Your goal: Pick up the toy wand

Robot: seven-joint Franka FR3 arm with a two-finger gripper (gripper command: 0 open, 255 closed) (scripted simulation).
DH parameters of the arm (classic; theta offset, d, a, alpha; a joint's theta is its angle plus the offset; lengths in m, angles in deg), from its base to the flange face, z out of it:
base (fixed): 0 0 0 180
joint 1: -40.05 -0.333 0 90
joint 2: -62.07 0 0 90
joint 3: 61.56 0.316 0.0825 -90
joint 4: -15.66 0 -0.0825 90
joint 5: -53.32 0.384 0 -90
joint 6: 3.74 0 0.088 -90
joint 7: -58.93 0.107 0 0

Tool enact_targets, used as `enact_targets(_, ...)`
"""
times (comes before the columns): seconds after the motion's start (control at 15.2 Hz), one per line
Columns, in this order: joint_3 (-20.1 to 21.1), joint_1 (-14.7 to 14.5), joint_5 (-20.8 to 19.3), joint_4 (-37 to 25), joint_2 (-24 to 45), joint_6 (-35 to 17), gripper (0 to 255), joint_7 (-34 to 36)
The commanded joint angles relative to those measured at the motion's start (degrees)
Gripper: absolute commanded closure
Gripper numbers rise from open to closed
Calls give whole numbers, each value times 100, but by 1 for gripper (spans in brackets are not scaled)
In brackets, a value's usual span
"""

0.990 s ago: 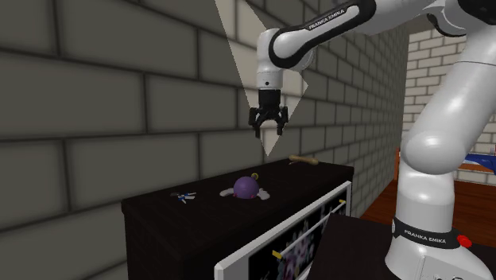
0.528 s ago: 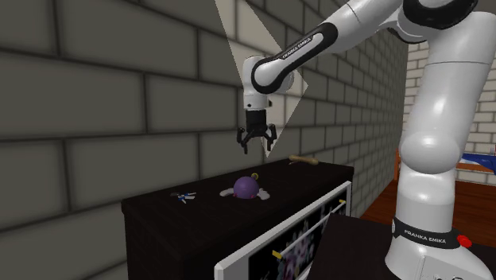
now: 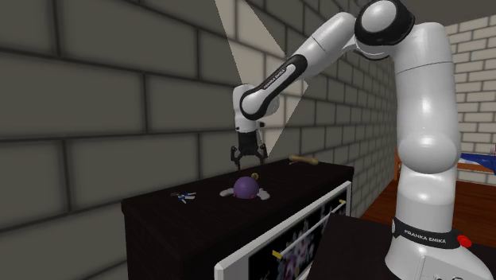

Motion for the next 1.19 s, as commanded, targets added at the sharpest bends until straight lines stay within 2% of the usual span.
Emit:
enact_targets(0.0, -93, 35, -82, -248, 388, -74, 0, 352)
enact_targets(0.66, -157, 12, -237, -132, 809, -586, 0, 544)
enact_targets(0.73, -156, 9, -239, -122, 808, -595, 255, 551)
enact_targets(1.12, -157, 11, -240, -111, 803, -601, 255, 549)
